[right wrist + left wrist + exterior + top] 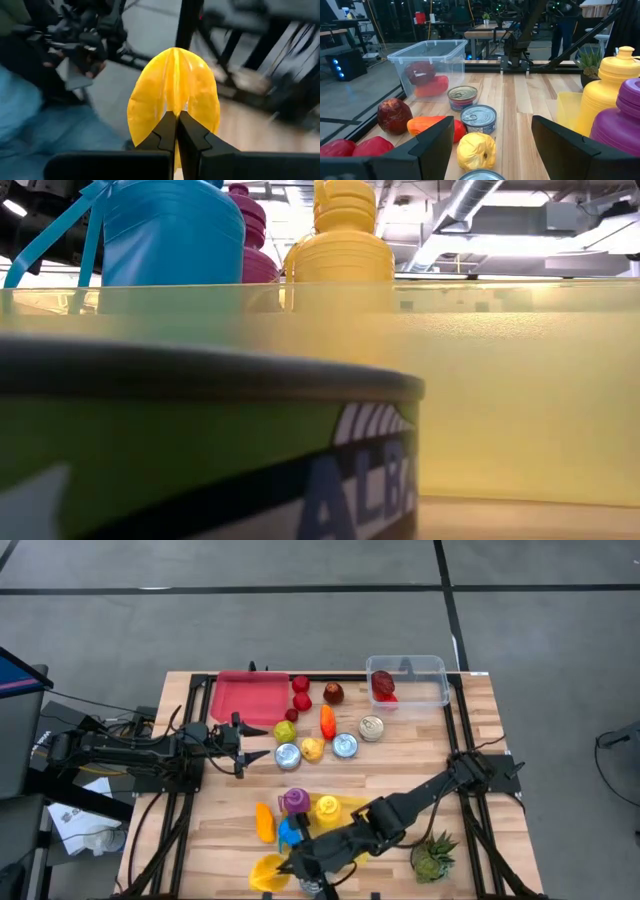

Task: Pick & Place Food Item
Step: Put the starfruit into the red bin

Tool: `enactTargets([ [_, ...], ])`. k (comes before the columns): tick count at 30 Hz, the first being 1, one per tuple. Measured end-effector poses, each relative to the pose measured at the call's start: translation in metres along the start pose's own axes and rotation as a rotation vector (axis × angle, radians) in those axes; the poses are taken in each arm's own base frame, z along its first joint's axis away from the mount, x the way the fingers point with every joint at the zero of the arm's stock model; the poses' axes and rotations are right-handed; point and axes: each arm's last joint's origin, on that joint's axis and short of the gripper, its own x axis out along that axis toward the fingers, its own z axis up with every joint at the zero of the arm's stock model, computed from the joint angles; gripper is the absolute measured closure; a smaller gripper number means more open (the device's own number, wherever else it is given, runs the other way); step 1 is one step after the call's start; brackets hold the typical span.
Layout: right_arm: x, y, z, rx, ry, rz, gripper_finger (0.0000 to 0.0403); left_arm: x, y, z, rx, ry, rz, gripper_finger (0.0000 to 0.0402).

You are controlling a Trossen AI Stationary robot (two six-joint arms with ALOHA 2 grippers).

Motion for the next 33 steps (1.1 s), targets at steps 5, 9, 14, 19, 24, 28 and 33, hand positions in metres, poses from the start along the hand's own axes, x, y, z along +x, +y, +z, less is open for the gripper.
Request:
enactTargets([
  [5,0.001,-0.021,0.014,-0.183,-0.137,-0.104,0.0403,0.000,0.000,0.000,0.001,0.000,0.000,0.0142],
  [9,0.008,-0.042,0.023,-0.299,-0.317,-0.173,0.0403,0.000,0.000,0.000,0.001,0.000,0.000,0.0142],
  [14,0.018,-0.071,0.024,-0.436,-0.664,-0.134,0.0403,0.000,0.000,0.002,0.000,-0.016,0.000,0.0142],
  [19,0.025,-0.101,0.006,-0.535,-0.861,-0.138,0.0403,-0.001,0.000,-0.002,0.000,-0.020,0.000,0.0142],
  [24,0.019,-0.123,-0.013,-0.561,-0.851,-0.180,0.0403,-0.005,-0.001,-0.019,-0.003,-0.068,0.002,0.0142],
  [28,0.007,-0.133,-0.035,-0.533,-0.823,-0.215,0.0403,-0.007,-0.001,-0.024,-0.019,-0.097,0.003,0.0142],
  [33,-0.030,-0.155,-0.066,-0.457,-0.744,-0.317,0.0403,-0.007,-0.001,-0.025,-0.023,-0.096,0.003,0.0142],
])
